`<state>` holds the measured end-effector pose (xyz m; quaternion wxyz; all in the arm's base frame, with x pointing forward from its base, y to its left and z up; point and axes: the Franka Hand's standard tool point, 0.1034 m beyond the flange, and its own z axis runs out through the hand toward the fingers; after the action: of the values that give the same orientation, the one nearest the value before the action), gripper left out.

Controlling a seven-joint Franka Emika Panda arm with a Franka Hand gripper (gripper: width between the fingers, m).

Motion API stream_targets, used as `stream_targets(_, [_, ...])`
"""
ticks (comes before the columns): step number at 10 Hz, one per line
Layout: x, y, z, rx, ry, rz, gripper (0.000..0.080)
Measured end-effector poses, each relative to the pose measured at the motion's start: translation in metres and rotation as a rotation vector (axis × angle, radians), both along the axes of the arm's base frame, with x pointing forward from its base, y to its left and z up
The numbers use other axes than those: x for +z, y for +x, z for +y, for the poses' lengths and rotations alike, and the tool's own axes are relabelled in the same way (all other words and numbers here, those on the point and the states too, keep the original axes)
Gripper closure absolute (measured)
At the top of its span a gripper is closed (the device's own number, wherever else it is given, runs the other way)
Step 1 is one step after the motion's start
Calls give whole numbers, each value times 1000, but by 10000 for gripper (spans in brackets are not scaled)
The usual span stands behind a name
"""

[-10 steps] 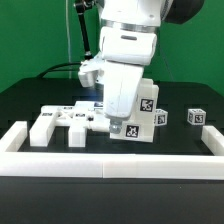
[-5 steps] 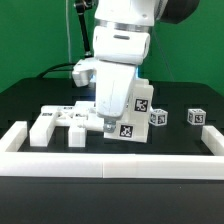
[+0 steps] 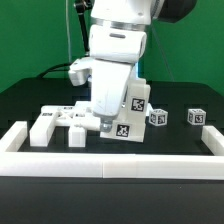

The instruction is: Assemble chair

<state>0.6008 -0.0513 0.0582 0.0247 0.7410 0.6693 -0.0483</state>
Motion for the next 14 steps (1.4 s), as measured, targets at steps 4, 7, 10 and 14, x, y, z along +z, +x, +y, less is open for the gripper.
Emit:
stream_targets(4, [6,-1,-35,-7,86,-15,466])
stream_targets(7, [4,-5,-50,-14,99,-12,466])
stream_targets(10, [4,-6,-56,-19,57,-5,466])
stream_targets(14, [4,-2,-29,-15,-98,-6,466])
